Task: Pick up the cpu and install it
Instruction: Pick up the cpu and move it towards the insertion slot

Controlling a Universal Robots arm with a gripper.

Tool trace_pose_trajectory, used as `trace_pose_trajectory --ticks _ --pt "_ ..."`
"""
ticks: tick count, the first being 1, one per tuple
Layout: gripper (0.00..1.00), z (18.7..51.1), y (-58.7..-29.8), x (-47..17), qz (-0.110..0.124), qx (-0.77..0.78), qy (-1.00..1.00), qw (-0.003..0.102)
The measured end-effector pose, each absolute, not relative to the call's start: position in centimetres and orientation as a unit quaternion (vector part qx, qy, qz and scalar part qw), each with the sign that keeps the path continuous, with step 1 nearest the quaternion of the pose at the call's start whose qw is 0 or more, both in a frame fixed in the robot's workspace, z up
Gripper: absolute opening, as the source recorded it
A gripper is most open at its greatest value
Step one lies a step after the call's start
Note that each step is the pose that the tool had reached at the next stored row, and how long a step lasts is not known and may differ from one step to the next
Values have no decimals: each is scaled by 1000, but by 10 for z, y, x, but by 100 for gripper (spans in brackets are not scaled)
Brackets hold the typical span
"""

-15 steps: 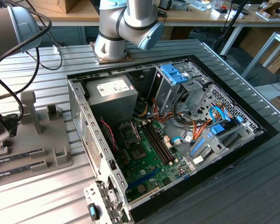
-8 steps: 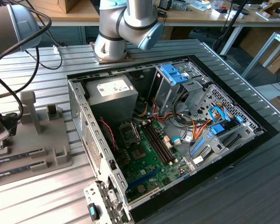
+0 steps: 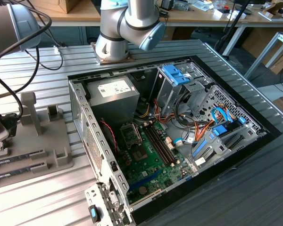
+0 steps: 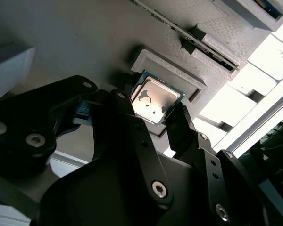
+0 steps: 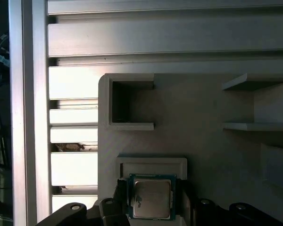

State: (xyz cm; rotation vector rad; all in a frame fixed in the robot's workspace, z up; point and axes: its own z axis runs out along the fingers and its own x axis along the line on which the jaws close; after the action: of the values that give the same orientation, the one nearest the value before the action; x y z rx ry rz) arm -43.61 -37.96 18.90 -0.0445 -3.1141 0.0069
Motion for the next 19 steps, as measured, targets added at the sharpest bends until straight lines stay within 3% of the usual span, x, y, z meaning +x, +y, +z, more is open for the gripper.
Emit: trace_pose_trajectory --ticks 19 --pt "56 191 -379 -437 5 -14 -1000 13"
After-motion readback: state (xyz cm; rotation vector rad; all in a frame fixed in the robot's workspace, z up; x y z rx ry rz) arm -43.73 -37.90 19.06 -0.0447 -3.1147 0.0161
